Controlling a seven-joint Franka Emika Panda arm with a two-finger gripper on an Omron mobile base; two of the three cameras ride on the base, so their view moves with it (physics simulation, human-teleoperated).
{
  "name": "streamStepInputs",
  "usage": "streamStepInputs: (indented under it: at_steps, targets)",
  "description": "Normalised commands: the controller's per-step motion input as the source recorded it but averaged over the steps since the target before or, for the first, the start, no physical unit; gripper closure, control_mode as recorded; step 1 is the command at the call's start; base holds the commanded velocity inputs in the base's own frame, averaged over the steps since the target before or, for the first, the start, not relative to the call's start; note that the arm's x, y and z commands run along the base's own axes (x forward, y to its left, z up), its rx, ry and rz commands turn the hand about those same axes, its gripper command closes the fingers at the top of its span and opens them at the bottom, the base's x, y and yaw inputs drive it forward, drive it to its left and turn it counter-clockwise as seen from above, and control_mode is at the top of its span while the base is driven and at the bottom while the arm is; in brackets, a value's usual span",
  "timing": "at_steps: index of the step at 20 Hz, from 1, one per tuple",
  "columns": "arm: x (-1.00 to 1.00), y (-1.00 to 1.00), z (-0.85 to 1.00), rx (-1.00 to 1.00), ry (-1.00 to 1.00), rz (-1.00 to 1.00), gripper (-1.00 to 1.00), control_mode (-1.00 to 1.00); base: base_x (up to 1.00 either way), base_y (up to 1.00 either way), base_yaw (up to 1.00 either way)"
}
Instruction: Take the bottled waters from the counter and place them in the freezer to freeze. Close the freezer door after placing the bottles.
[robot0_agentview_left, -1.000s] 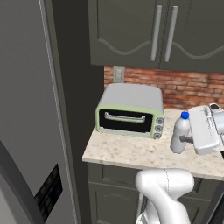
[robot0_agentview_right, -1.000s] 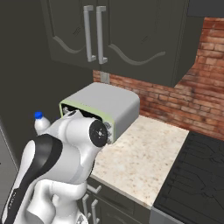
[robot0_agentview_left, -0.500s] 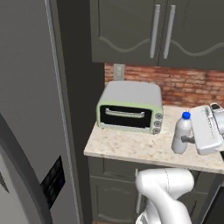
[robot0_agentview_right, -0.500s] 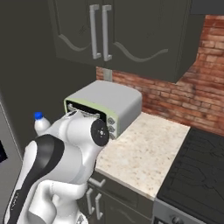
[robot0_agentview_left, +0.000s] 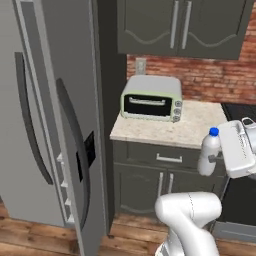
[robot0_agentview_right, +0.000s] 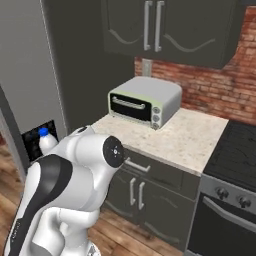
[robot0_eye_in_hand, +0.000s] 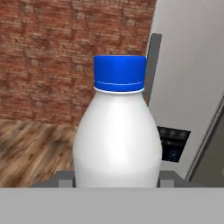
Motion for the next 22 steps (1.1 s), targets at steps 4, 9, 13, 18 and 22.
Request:
streamStepInputs:
  at_steps: [4, 9, 13, 18, 22]
  targets:
    - [0.0, 0.0, 0.0, 0.0, 0.0, 0.0, 1.0, 1.0, -0.85, 0.5, 0.0]
    - [0.0, 0.0, 0.0, 0.0, 0.0, 0.0, 1.0, 1.0, -0.59, 0.73, 0.0]
    - [0.0, 0.0, 0.0, 0.0, 0.0, 0.0, 1.0, 1.0, -0.16, 0.92, 0.0]
    - [0.0, 0.0, 0.0, 0.0, 0.0, 0.0, 1.0, 1.0, -0.03, 1.0, 0.0]
    - [0.0, 0.0, 0.0, 0.0, 0.0, 0.0, 1.0, 1.0, 0.0, 1.0, 0.0]
